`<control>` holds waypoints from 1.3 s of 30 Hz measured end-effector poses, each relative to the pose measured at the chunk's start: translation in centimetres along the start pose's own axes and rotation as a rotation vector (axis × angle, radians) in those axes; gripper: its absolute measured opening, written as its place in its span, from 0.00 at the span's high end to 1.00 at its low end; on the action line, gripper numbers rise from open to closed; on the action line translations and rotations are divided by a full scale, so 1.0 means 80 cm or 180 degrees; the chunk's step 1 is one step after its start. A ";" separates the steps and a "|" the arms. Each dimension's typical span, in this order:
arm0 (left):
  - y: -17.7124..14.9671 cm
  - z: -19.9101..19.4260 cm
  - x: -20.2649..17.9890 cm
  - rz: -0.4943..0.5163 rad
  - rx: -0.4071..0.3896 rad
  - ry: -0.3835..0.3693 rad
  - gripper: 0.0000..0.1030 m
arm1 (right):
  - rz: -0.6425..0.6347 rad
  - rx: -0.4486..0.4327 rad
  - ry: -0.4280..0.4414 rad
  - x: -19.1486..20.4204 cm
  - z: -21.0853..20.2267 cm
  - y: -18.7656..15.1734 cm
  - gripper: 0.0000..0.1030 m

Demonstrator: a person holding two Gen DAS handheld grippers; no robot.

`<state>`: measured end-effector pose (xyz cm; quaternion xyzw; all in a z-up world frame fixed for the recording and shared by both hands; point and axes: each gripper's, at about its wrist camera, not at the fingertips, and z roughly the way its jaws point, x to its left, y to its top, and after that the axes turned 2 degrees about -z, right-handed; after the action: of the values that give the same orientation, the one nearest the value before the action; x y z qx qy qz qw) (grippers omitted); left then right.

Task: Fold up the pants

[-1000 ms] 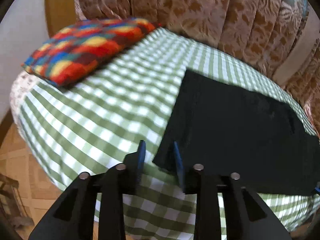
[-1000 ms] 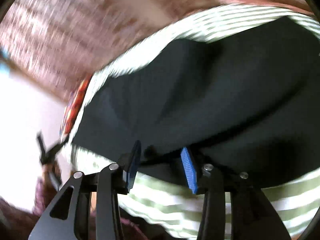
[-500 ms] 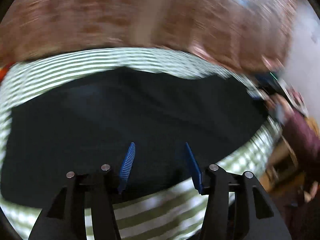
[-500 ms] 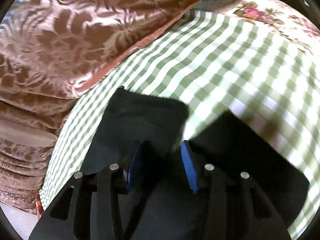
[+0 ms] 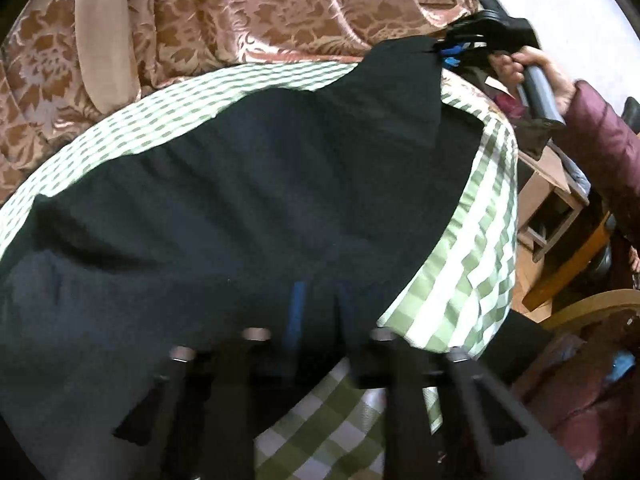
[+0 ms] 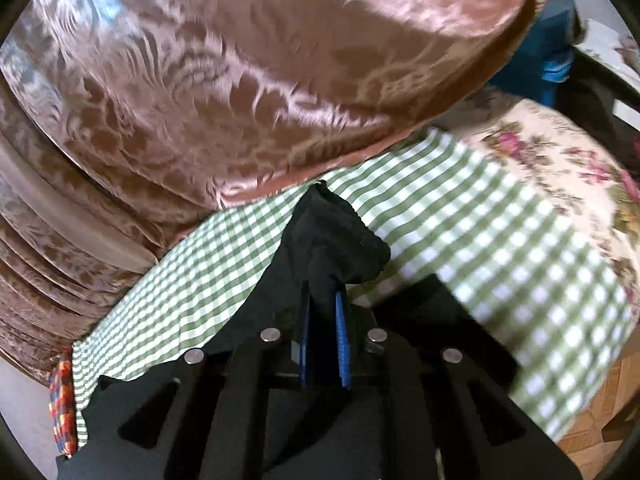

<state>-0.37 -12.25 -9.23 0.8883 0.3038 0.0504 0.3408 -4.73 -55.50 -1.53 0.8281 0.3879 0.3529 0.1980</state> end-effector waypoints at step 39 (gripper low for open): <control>-0.048 -0.048 0.077 -0.1309 -0.0214 -0.0159 0.55 | -0.1006 0.1094 0.0878 0.120 0.042 -0.191 0.62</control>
<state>1.55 -4.31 -9.46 0.7966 0.4684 -0.0321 0.3807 -5.64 -38.68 -8.88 0.7228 0.5899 0.3562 0.0524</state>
